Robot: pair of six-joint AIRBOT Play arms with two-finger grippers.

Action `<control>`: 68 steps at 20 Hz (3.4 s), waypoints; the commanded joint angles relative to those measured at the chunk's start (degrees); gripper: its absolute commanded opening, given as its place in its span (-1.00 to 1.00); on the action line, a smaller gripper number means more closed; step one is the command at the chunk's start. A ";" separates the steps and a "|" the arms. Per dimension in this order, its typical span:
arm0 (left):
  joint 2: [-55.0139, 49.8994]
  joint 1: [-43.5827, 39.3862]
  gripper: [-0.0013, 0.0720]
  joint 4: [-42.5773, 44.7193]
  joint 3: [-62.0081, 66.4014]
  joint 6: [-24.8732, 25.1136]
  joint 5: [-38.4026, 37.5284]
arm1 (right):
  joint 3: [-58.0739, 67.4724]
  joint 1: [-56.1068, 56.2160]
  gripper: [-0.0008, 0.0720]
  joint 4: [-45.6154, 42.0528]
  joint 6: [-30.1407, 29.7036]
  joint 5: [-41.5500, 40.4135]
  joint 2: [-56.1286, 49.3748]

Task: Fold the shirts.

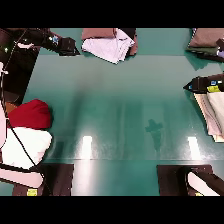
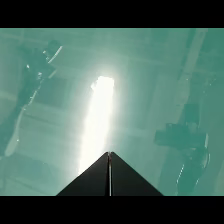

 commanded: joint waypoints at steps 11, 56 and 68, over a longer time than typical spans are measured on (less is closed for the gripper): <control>-0.04 0.02 -0.89 0.00 0.00 0.00 0.02 | -0.02 -0.02 -0.93 0.04 0.02 0.37 0.04; 20.70 15.93 -0.90 44.98 -51.65 -18.95 9.27 | 0.66 -0.02 -0.92 0.04 0.02 -1.09 0.00; 26.64 -17.25 -0.89 18.84 -5.95 4.90 -0.26 | 21.27 -0.11 -0.93 -0.02 0.04 -7.63 -0.04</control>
